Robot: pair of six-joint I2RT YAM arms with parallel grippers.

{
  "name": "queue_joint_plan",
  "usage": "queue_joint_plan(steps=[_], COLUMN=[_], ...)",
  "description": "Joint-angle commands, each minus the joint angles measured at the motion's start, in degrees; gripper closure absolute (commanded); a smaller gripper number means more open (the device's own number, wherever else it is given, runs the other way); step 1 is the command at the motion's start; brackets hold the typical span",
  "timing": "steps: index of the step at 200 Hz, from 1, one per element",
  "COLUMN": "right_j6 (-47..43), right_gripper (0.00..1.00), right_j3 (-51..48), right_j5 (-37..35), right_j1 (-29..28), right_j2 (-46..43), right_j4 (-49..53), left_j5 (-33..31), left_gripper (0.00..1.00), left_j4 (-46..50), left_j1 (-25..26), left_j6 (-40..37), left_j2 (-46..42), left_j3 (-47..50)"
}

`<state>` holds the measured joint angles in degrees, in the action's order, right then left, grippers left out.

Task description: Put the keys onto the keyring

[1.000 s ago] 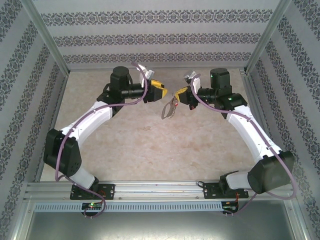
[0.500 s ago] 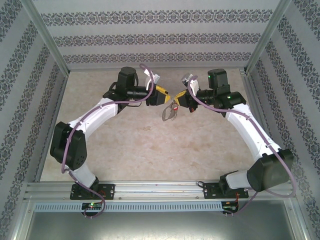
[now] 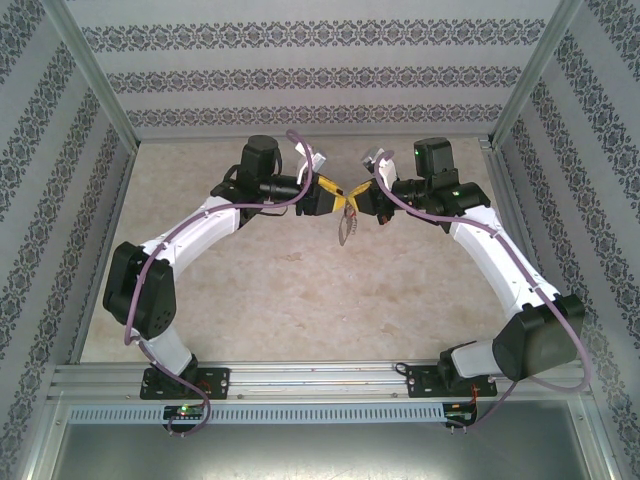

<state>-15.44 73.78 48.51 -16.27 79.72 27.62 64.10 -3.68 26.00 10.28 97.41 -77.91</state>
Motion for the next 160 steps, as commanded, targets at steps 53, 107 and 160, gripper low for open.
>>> queue_joint_plan(steps=[53, 107, 160], right_j6=[-0.8, -0.8, -0.5], right_gripper=[1.00, 1.00, 1.00], right_j3=[1.1, 1.2, 1.1], right_j5=[2.3, 2.3, 2.3], right_j1=[0.0, 0.0, 0.0], right_j2=[-0.4, -0.5, -0.4], right_j4=[-1.8, -1.7, -2.2], left_j5=[3.2, 3.4, 4.3], left_gripper=[0.64, 0.75, 0.98], left_j4=[-4.8, -6.7, -7.7], left_j1=[1.3, 1.5, 1.6], left_j6=[1.2, 2.1, 2.5], left_j2=[1.1, 1.1, 1.2], left_j3=[-0.5, -0.1, 0.3])
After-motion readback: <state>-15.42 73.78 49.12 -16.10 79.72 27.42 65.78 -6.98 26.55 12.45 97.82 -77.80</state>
